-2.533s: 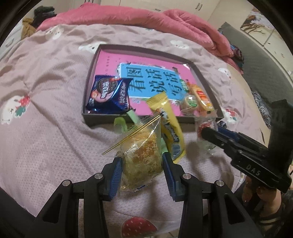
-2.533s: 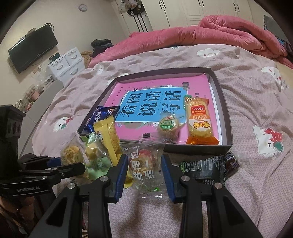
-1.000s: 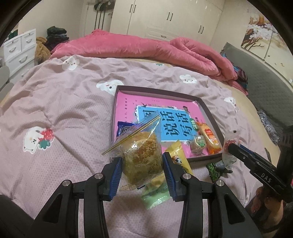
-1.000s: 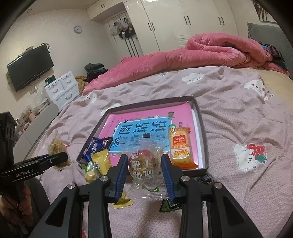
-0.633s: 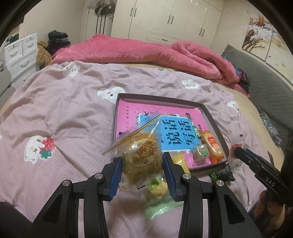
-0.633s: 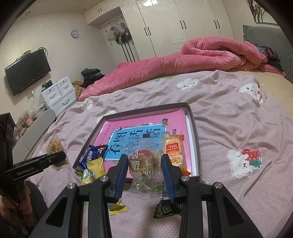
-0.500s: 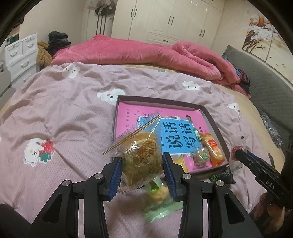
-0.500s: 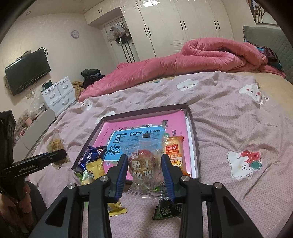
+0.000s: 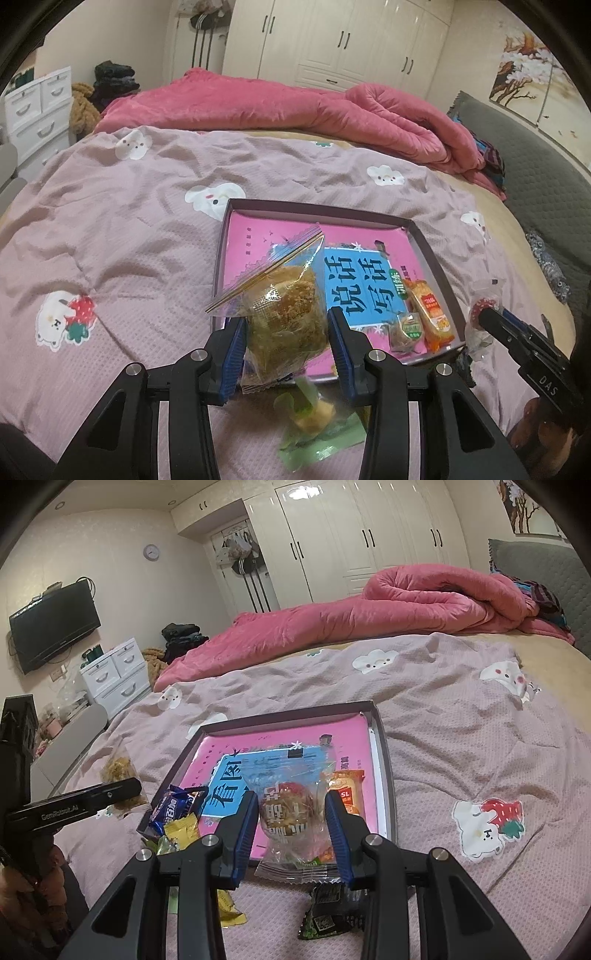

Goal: Organize snacks
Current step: 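Lift both bagged pastries and carry them over the tray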

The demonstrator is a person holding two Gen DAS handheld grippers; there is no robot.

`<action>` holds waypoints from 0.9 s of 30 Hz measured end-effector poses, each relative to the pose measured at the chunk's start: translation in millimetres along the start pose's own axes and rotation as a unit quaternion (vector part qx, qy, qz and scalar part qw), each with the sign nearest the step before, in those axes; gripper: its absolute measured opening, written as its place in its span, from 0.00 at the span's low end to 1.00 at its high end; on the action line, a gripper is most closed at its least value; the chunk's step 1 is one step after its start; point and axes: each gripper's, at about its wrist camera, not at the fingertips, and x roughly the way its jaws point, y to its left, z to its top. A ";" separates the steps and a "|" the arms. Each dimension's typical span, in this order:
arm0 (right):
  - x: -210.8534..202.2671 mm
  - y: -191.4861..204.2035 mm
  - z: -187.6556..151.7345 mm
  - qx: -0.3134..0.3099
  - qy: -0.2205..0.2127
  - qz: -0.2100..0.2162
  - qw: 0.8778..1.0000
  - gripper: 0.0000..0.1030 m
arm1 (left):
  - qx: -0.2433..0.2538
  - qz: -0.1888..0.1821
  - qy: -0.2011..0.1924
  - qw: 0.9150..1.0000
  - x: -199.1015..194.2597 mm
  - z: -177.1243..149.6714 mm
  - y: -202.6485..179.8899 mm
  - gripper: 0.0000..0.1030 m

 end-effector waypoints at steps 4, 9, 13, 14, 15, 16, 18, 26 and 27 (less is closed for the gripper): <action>1.0 -3.7 1.4 0.006 -0.002 -0.004 1.000 0.37 | -0.001 -0.003 -0.002 1.000 3.9 4.0 -1.5 0.43; 0.4 -6.9 1.9 0.011 -0.007 -0.008 1.000 0.37 | -0.002 -0.005 -0.003 1.000 9.9 6.4 -3.3 0.43; 0.7 -8.2 3.0 0.012 -0.009 -0.010 1.000 0.37 | 0.001 -0.009 -0.005 1.000 16.3 8.7 -6.8 0.43; 0.5 -8.7 3.1 0.014 -0.010 -0.011 1.000 0.37 | 0.002 -0.010 -0.004 1.000 19.1 9.6 -7.9 0.43; 0.3 -8.9 3.1 0.015 -0.010 -0.012 1.000 0.37 | 0.003 -0.011 -0.004 1.000 21.3 10.5 -8.6 0.43; 0.3 -9.8 3.2 0.016 -0.010 -0.013 1.000 0.37 | 0.003 -0.012 -0.004 1.000 22.9 11.3 -9.0 0.43; 0.9 -11.7 3.8 0.019 -0.011 -0.014 1.000 0.37 | 0.004 -0.016 -0.002 1.000 28.8 14.0 -10.3 0.43; 3.4 -16.2 5.4 0.024 -0.015 -0.022 0.999 0.37 | -0.012 -0.045 0.009 0.999 47.3 25.9 -11.2 0.43; 4.1 -17.2 5.9 0.025 -0.015 -0.023 0.999 0.37 | -0.013 -0.047 0.011 0.999 49.5 26.6 -12.0 0.43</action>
